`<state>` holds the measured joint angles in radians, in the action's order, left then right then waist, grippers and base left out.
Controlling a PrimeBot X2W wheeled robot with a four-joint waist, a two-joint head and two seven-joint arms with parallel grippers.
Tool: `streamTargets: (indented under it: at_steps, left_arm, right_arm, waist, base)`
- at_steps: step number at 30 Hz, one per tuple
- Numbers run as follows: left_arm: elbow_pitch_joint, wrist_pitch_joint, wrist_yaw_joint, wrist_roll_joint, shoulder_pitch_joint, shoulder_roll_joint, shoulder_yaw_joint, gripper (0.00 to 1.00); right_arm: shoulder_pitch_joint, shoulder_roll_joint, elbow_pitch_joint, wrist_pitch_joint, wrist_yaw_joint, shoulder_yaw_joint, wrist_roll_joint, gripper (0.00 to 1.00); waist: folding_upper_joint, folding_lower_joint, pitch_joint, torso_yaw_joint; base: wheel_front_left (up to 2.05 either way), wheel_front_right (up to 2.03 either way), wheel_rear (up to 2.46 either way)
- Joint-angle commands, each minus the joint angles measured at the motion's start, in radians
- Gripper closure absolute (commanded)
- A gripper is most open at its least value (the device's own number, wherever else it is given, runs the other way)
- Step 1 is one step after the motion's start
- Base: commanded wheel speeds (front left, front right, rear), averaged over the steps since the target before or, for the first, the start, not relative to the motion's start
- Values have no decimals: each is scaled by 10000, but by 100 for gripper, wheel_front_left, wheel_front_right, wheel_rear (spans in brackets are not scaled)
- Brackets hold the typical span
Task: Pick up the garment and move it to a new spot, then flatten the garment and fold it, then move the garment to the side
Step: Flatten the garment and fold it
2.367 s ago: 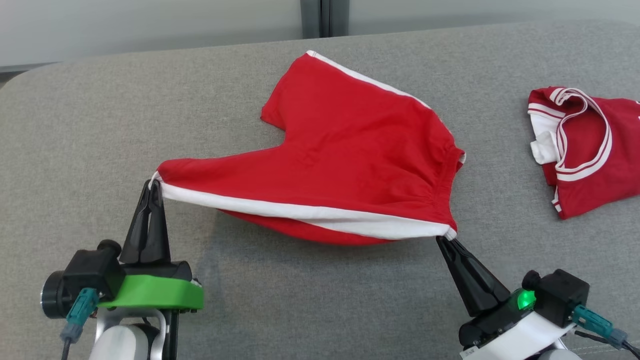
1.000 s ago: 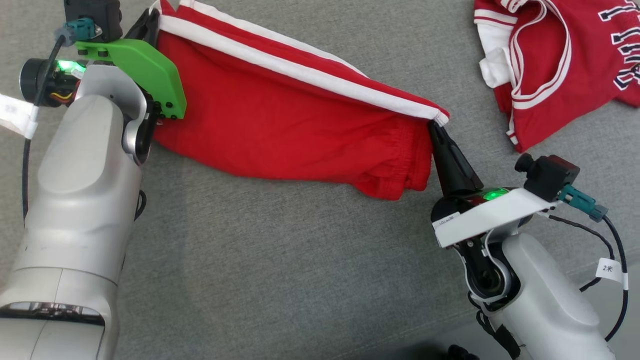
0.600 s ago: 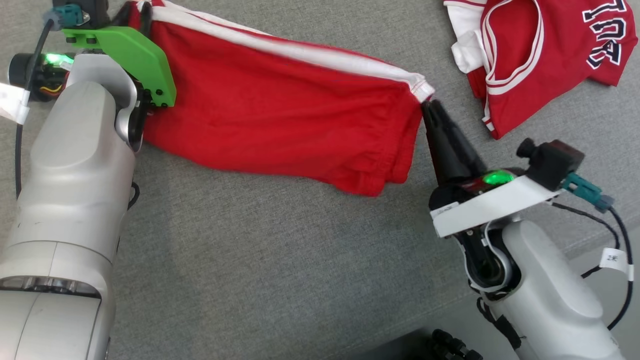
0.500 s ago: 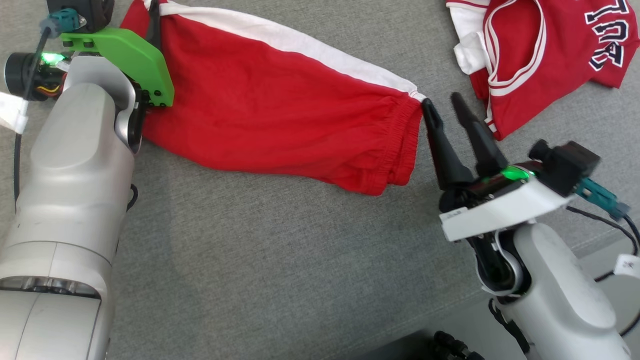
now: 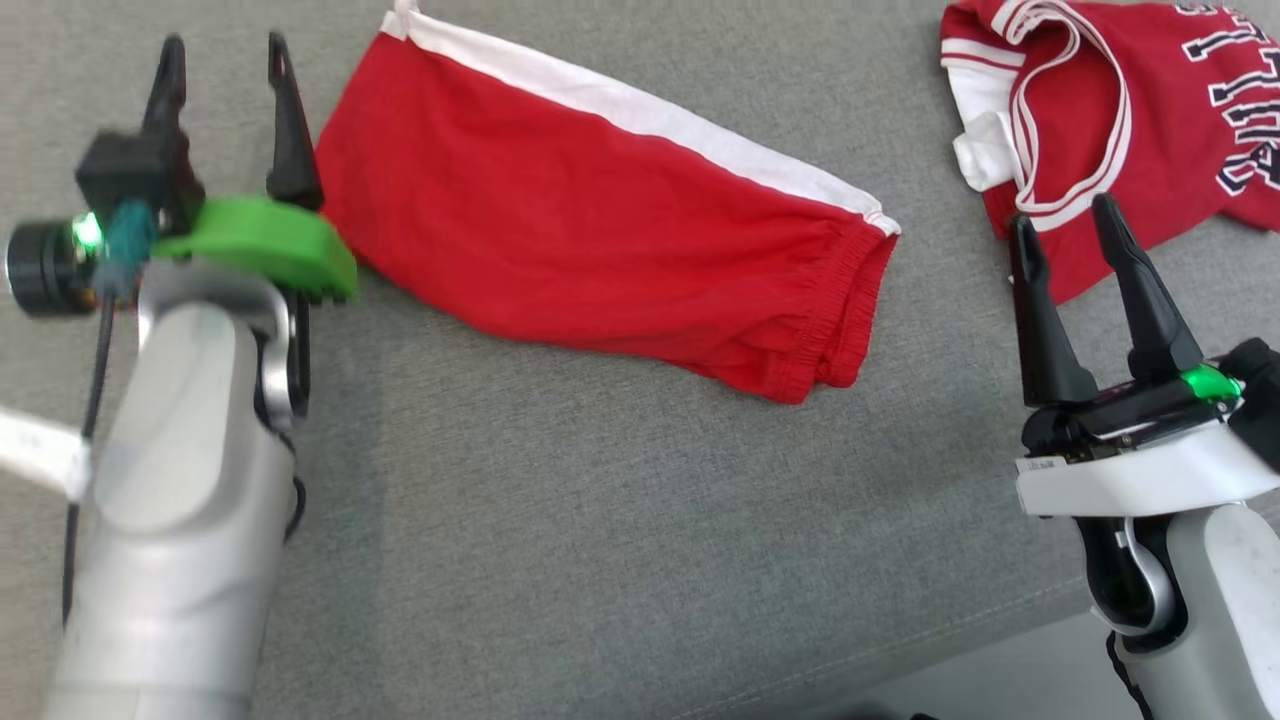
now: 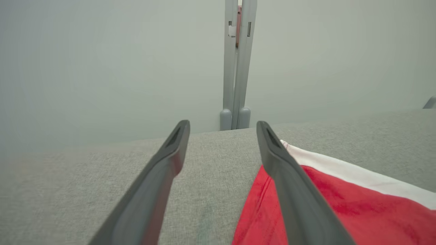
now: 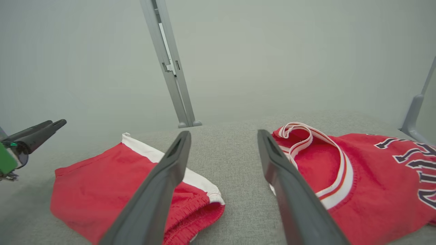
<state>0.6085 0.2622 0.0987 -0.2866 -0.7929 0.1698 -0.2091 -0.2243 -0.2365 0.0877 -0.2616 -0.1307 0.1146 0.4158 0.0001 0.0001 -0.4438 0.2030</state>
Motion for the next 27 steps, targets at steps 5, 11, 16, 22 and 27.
streamTargets:
  at_steps: [5, 11, 16, 22, 27]
  left_arm:
    - [-2342, 24, 567, 292, 2412, 120, 461, 0]
    - [-4053, 27, 1006, 310, 4745, 169, 641, 0]
    - [-4976, -181, 1304, 361, 5921, 242, 642, 0]
    - [-5699, -539, 1484, 263, 6699, 261, 591, 0]
    - [-5919, -747, 1546, 206, 6954, 288, 509, 0]
  right_arm:
    - [582, -119, -47, -37, 3, -284, -297, 0]
    - [1098, -201, -233, -36, 3, -282, -414, 0]
    - [1407, -269, -321, 20, 3, -220, -421, 0]
    - [1564, -329, -322, 157, 3, -210, -292, 0]
    - [1593, -348, -295, 270, 3, -204, -227, 0]
  waist:
    - [-1, -1, 976, -654]
    - [-1, -1, 1610, -890]
    - [-1, -1, 1935, -1031]
    - [-1, -1, 2139, -1078]
    - [-1, -1, 2211, -1107]
  base:
    - [0, 0, 0]
    - [0, 0, 0]
    - [0, 0, 0]
    - [0, 0, 0]
    - [0, 0, 0]
